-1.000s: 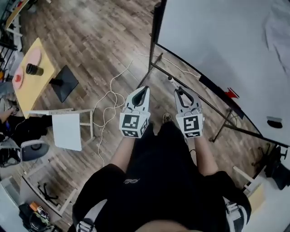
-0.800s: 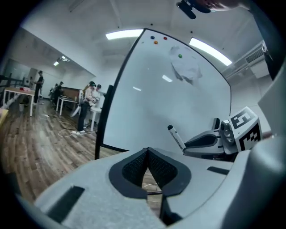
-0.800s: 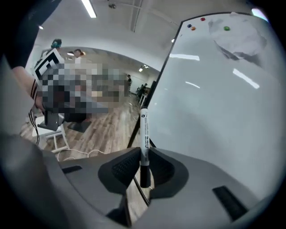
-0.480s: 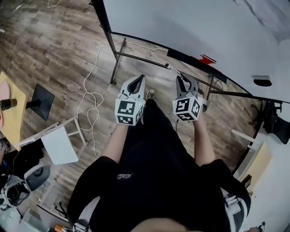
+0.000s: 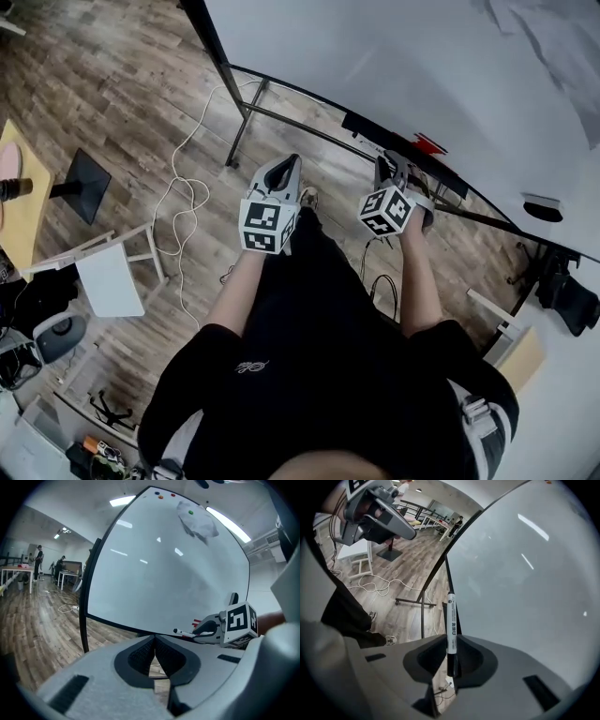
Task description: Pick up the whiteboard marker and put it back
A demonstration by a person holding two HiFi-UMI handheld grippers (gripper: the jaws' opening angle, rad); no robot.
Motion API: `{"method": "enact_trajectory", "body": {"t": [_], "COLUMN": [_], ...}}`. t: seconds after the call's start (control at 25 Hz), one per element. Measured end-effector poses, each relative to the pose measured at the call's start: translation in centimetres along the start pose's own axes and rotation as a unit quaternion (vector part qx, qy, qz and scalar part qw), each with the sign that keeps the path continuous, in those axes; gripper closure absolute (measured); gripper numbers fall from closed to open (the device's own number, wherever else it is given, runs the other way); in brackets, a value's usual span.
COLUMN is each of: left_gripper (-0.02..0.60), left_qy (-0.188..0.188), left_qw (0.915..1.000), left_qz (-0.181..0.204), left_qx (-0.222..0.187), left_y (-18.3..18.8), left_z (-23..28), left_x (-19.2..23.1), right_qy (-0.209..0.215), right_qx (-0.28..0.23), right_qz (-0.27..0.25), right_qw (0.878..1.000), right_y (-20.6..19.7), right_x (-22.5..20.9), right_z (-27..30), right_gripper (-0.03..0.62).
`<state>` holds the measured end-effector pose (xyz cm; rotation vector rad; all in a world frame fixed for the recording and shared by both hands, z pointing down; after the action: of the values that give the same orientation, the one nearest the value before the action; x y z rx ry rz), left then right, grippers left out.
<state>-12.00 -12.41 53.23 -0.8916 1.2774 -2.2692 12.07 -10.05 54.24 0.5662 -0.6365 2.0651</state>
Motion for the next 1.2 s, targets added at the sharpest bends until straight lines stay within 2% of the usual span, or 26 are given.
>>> {"method": "enact_trajectory", "body": {"t": [0.24,0.52,1.2], "left_gripper": [0.574,0.575,0.575], "left_qy": [0.009,0.023,-0.007], "left_qw": [0.9996,0.9988,0.9975], "left_qz": [0.006,0.000,0.015], "left_qx": [0.027,0.042,0.069], "left_y": [-0.7,-1.2,-2.3], "left_z": [2.9,3.8,6.4], "left_x": [-0.5,-0.4,-2.1], "right_qy": [0.027,0.045,0.059], "right_qx": [0.010,0.009,0.016], "right_qz": [-0.033,-0.064,-0.066], "right_qw": [0.999,0.997,0.996], "right_y": [-0.8,-0.6,-1.0], "right_x": [-0.5,-0.9,-0.5], "right_z": [5.0,6.9,7.7], "right_gripper": [0.540,0.540,0.540]}}
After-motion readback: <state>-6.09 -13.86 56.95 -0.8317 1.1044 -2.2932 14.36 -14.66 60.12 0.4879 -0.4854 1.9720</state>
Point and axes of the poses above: the fingertips, and each gripper's own axes: z forward along the fingers, x to its left, y out of its top, the point moved 9 cm from there along -z, backward along the fingers, and after that the axes turned 3 degrees about -z, right-handed, at the moved point
